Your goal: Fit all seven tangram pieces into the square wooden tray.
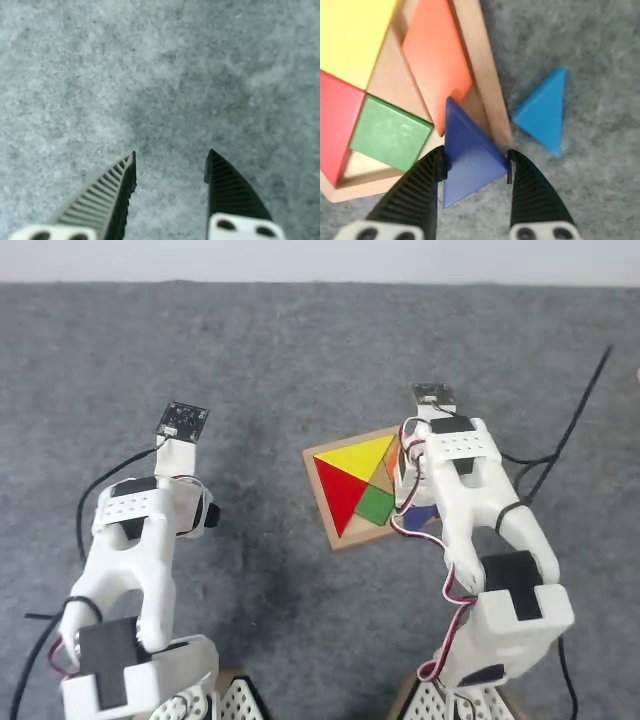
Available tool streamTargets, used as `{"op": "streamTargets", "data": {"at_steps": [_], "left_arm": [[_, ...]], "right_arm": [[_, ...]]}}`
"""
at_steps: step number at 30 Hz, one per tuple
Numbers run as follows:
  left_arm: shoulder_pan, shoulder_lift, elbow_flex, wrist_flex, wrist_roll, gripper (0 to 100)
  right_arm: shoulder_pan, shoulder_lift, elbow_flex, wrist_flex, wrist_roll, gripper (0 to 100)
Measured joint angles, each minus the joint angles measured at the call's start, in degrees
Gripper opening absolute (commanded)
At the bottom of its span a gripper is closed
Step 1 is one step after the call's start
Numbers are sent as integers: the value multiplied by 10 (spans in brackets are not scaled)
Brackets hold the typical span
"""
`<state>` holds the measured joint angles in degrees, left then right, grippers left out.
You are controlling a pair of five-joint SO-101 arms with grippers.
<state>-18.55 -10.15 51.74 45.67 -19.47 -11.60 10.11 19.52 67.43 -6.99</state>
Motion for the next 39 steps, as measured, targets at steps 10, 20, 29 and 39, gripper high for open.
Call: {"op": "streamTargets", "data": {"at_steps": [10,20,29,39], "left_arm": [[0,0,0,0,0,220],[0,0,0,0,0,220],[0,0,0,0,0,220],[0,0,0,0,0,220]], "right_arm": [[-20,96,-106,0,0,18],[-24,58,-84,0,-4,17],[-23,-55,37,37,56,17],[-17,64,-52,82,77,18]]}}
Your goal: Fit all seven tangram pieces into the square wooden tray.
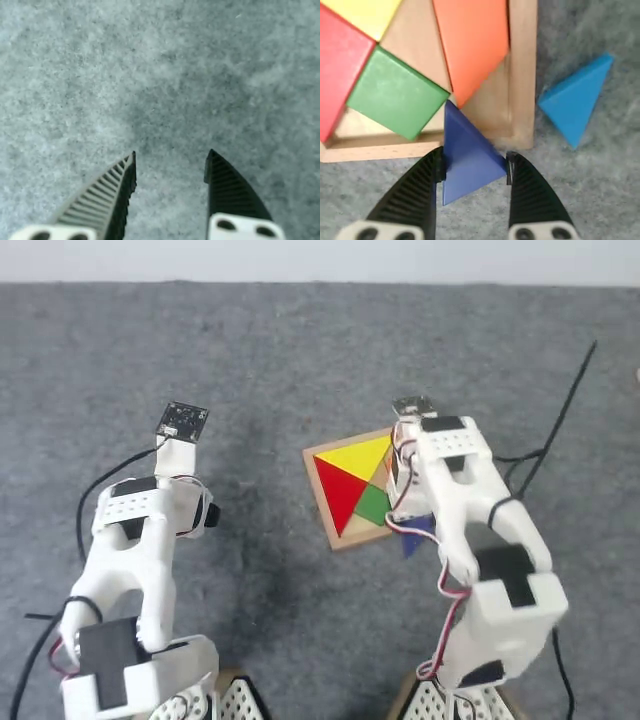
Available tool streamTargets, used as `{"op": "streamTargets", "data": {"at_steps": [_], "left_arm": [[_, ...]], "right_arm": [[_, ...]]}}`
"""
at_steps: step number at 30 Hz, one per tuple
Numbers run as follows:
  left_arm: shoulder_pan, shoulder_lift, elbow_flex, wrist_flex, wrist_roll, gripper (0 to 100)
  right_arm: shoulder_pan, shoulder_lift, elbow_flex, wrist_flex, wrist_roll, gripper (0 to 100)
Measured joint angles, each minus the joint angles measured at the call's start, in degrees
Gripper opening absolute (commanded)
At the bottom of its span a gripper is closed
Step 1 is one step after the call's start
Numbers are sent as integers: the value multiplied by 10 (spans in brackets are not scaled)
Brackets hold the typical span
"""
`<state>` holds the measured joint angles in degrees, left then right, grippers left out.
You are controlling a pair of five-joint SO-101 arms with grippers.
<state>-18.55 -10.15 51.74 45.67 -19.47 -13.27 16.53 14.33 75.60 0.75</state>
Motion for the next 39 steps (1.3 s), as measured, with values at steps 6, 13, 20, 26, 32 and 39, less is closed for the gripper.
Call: {"op": "streamTargets", "data": {"at_steps": [6,13,20,26,32,39], "left_arm": [[0,0,0,0,0,220],[0,0,0,0,0,220],[0,0,0,0,0,220],[0,0,0,0,0,220],[0,0,0,0,0,220],[0,0,0,0,0,220]], "right_arm": [[10,33,-48,23,-17,18],[16,59,-96,24,-32,17],[16,62,-113,23,-49,17],[20,-3,-87,19,-53,17],[31,-18,-69,11,-72,17],[30,-18,-68,-22,-100,17]]}}
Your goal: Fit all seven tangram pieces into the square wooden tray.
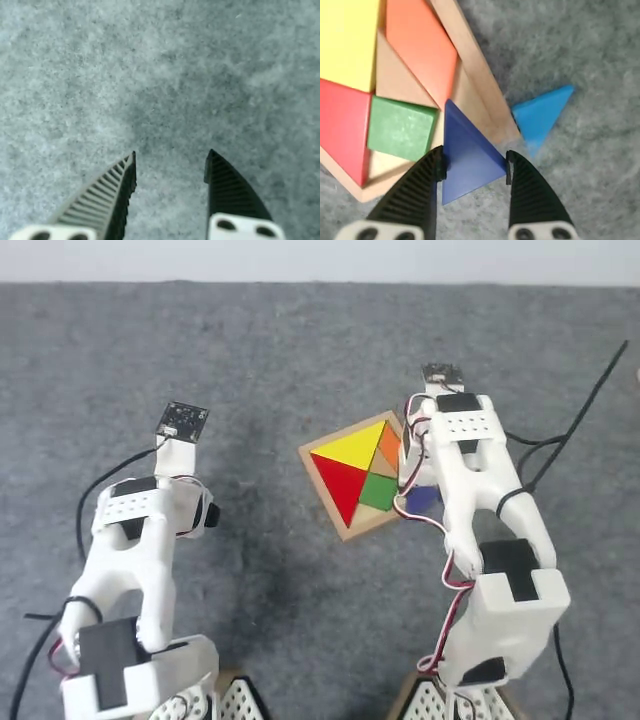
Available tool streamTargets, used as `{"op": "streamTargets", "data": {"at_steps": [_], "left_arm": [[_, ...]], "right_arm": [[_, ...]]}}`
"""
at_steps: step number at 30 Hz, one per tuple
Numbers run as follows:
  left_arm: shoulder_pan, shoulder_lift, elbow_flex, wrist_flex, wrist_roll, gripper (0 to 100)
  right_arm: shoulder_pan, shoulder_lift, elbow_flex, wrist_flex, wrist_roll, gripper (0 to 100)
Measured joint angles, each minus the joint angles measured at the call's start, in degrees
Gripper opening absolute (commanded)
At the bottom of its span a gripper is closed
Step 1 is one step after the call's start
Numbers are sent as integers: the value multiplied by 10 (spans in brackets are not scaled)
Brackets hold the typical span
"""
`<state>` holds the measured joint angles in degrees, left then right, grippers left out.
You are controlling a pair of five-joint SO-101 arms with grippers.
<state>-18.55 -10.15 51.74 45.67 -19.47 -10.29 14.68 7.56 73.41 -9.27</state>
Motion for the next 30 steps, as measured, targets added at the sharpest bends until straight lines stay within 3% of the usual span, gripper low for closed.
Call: {"op": "streamTargets", "data": {"at_steps": [24,27,30], "left_arm": [[0,0,0,0,0,220],[0,0,0,-1,0,220],[0,0,0,-1,0,220]], "right_arm": [[-24,88,-74,-25,-54,23],[-27,91,-82,-24,-60,69],[-28,93,-85,-20,-60,189]]}}
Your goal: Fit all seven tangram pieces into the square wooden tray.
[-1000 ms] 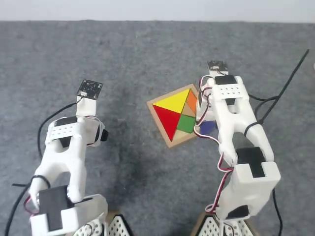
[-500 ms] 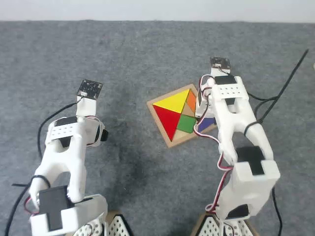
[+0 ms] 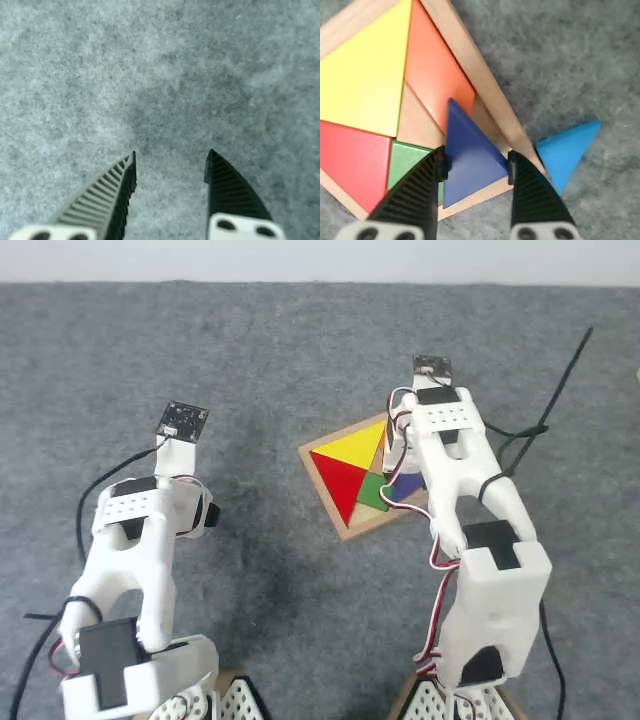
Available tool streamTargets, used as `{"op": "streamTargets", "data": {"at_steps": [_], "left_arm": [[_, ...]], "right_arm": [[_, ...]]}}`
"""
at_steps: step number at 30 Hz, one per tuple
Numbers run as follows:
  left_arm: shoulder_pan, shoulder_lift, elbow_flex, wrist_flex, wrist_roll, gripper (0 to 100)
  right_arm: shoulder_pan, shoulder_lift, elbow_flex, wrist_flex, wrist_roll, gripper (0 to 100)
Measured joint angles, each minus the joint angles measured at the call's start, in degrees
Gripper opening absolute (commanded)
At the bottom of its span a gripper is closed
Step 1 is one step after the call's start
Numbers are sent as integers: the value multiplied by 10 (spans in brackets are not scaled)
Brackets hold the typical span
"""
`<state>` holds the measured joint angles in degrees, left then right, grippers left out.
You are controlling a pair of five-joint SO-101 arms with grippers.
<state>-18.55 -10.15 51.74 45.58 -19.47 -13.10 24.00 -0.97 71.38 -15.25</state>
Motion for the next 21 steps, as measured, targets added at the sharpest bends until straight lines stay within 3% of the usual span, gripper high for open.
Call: {"op": "streamTargets", "data": {"at_steps": [3,5,21], "left_arm": [[0,0,0,0,0,220],[0,0,0,0,0,220],[0,0,0,0,0,220]], "right_arm": [[-6,0,0,17,0,302],[-14,0,0,28,0,325],[-3,0,0,8,-4,257]]}}
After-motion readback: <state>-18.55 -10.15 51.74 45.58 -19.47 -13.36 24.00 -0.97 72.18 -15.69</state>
